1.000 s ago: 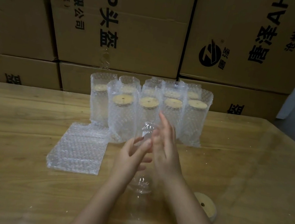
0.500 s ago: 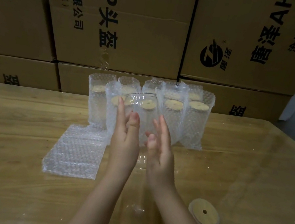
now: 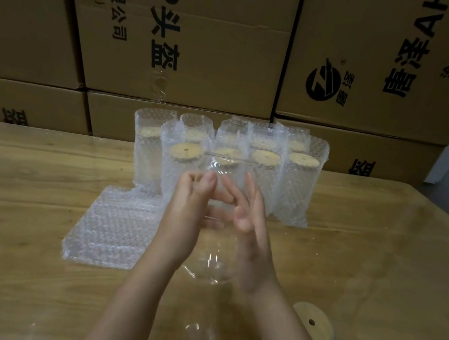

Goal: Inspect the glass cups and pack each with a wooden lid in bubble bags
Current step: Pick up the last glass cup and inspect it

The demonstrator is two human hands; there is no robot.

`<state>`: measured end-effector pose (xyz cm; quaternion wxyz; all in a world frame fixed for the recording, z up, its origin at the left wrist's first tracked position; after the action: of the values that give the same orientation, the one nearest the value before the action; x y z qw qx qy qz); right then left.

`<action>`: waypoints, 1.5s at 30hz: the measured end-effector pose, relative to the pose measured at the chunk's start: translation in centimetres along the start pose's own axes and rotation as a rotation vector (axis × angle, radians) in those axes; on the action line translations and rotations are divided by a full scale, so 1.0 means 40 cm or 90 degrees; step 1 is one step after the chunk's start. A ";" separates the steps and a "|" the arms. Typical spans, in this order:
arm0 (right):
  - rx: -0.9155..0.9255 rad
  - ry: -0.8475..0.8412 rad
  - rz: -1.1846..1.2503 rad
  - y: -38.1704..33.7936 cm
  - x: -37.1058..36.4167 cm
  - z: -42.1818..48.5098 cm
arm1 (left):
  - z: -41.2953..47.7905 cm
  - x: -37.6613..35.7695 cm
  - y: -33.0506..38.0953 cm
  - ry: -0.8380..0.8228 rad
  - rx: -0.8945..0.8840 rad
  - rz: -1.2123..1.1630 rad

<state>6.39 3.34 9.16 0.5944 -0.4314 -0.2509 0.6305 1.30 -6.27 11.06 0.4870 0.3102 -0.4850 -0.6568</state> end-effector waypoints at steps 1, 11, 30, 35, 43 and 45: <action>-0.018 0.008 0.028 -0.003 0.012 0.003 | 0.000 -0.008 -0.005 -0.054 0.028 0.005; -0.013 0.105 0.016 -0.040 0.084 0.034 | -0.021 -0.073 -0.005 -0.060 0.084 0.058; -0.239 0.073 0.227 -0.015 0.037 0.034 | -0.037 -0.037 0.040 -0.035 -0.160 0.041; -0.409 0.011 0.251 0.000 0.022 0.021 | -0.058 -0.025 0.046 0.078 -0.337 0.095; -0.442 -0.004 0.172 -0.005 0.014 0.004 | -0.051 0.000 0.040 0.120 -0.566 0.193; -0.403 0.020 0.160 -0.009 0.019 0.006 | -0.053 0.003 0.033 0.151 -0.599 0.301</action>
<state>6.45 4.19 9.38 0.3529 -0.6317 -0.3696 0.5828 3.56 -7.15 11.60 0.7592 0.0132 -0.1368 -0.6362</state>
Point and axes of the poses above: each hand's wrist, its own z-axis towards the middle knuckle, its own x-axis out of the back of the hand, y = z × x, the point moved 3 cm from there along z, towards the middle knuckle, and after that the axes turned 11 degrees about z, right-handed, at the moved point
